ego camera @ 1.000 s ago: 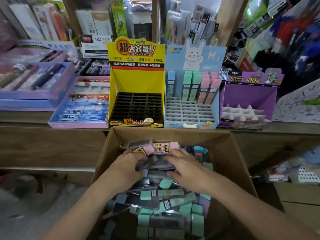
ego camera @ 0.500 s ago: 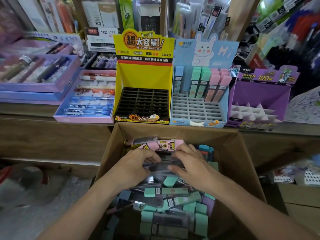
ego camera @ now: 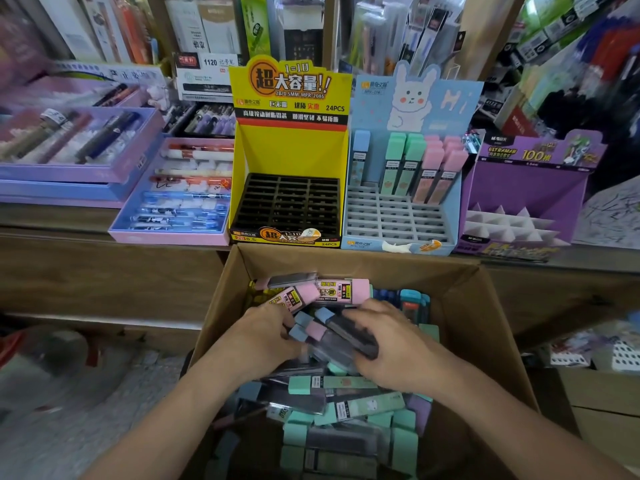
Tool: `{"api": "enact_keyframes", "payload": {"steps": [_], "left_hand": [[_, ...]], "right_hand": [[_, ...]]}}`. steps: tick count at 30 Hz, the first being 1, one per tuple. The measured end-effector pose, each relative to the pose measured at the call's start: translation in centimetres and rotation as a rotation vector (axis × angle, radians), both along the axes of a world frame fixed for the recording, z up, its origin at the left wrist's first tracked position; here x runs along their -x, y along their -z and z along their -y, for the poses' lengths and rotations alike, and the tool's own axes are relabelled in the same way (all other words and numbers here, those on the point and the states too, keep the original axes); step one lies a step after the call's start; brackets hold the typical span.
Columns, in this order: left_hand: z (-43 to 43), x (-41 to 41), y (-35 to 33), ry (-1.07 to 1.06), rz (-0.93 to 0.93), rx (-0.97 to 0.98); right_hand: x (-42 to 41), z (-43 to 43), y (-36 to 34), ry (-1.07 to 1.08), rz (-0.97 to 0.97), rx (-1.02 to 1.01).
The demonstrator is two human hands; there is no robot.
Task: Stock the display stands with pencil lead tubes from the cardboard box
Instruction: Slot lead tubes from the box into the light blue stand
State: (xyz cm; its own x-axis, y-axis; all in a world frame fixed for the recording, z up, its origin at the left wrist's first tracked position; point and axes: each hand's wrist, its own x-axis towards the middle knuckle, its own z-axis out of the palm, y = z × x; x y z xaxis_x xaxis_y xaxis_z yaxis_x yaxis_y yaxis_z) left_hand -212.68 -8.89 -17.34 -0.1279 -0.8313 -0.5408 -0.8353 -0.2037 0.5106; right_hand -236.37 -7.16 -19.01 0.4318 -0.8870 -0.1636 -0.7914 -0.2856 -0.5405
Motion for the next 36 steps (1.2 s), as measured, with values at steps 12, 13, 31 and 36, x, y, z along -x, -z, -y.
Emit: {"api": "enact_keyframes", "payload": {"steps": [12,13,31,36], "left_hand": [[-0.1,0.4,0.1,-0.214,-0.446,-0.094],[-0.2,0.5,0.0,-0.248,-0.489,-0.103],[-0.3,1.7,0.2,-0.261,-0.713,-0.195],[-0.9,2.8,0.0,-0.205,-0.693,-0.192]], "right_hand": [[-1.6,-0.9,0.4,0.025,0.027,0.025],[-1.7,-1.0,0.3,0.033,0.046,0.009],[-2.0,-0.9,-0.5,0.265,0.27,-0.195],[-1.5,-0.3,-0.5,0.356,0.455,-0.336]]}}
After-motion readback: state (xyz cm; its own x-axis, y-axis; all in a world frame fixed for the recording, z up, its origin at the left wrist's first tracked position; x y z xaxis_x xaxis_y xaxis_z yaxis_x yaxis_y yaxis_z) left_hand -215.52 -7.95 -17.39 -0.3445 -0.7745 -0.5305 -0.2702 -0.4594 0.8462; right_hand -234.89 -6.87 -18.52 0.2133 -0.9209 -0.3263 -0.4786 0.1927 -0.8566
